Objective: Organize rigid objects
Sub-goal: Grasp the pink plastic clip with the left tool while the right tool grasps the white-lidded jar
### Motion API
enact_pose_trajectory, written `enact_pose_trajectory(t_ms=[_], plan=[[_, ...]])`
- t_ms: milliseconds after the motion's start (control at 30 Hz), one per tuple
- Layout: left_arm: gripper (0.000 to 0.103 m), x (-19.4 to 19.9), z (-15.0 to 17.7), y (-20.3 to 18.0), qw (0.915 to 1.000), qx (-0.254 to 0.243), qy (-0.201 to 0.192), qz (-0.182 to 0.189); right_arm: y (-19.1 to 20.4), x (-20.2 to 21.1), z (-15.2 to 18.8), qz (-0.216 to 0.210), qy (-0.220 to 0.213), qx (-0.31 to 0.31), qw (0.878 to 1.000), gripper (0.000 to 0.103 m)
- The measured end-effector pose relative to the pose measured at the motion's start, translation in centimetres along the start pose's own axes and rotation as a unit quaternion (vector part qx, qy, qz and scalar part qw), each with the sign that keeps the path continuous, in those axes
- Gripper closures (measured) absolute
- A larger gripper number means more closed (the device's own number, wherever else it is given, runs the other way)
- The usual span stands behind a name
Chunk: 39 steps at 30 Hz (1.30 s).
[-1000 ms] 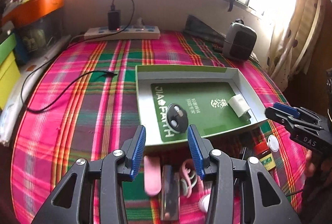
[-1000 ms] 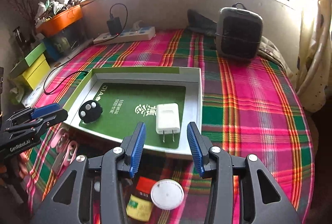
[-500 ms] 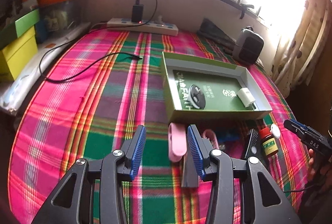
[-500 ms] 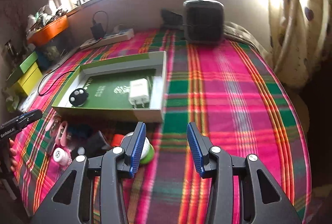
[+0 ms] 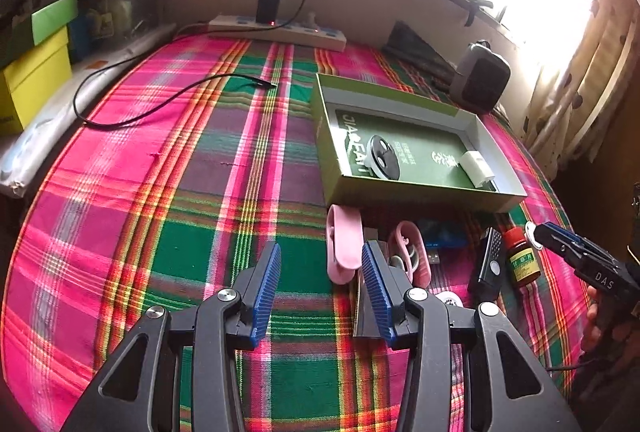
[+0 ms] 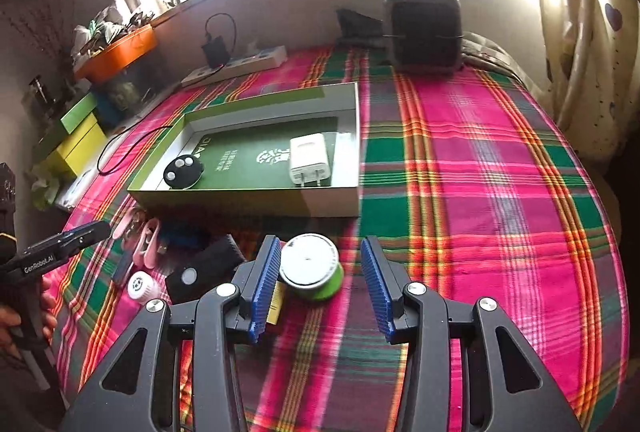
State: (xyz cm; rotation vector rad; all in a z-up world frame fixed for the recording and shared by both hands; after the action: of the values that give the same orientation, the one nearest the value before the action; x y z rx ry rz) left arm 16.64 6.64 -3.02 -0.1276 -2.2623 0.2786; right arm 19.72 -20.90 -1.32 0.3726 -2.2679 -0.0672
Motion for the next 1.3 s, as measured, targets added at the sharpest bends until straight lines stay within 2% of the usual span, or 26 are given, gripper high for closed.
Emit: enact_pose_trajectory(t_ms=[67, 267, 800, 867, 933, 1233, 1300], plan=[[0.061, -0.1, 0.0, 0.0, 1.0, 0.0, 0.001, 0.001, 0.3, -0.5, 0.1, 0.0, 0.007, 0.004, 1.0, 0.056], [0.061, -0.5, 0.0, 0.0, 1.0, 0.001, 0.004, 0.002, 0.4, -1.0, 0.4, 0.004, 0.013, 0.007, 1.0, 0.055], [0.061, -1.4, -0.1, -0.3, 0.9999, -0.005, 0.012, 0.0, -2.0, -1.4, 0.8, 0.053, 0.024, -0.002, 0.998, 0.055], [0.061, -1.5, -0.2, -0.4, 0.9999, -0.008, 0.012, -0.002, -2.0, -1.5, 0.8, 0.052, 0.024, 0.001, 0.998, 0.055], [0.057, -1.7, -0.3, -0.5, 0.9998, -0.01, 0.014, -0.003, -2.1, -1.7, 0.8, 0.053, 0.026, -0.001, 0.998, 0.055], [0.056, -1.9, -0.4, -1.5, 0.9997, -0.021, 0.015, 0.0, -2.2, -1.9, 0.7, 0.058, 0.024, 0.008, 0.998, 0.055], [0.056, -2.2, -0.4, -1.5, 0.9994, -0.024, 0.02, -0.011, -2.1, -1.9, 0.7, 0.057, 0.022, 0.014, 0.998, 0.057]])
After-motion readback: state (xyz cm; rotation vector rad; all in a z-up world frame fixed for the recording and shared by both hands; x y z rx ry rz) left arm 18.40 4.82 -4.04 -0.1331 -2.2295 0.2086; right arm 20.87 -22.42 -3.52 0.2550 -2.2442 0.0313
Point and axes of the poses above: each gripper's, at about its wrist camera, not at the fingertips, and x roughly against the way its jaws point, y to its left, z to its underside, the point moved 8 cm from there along -x, roughly the way its jaws point, and after that the axes turned 1 degree about z, right-handed, at the moved point
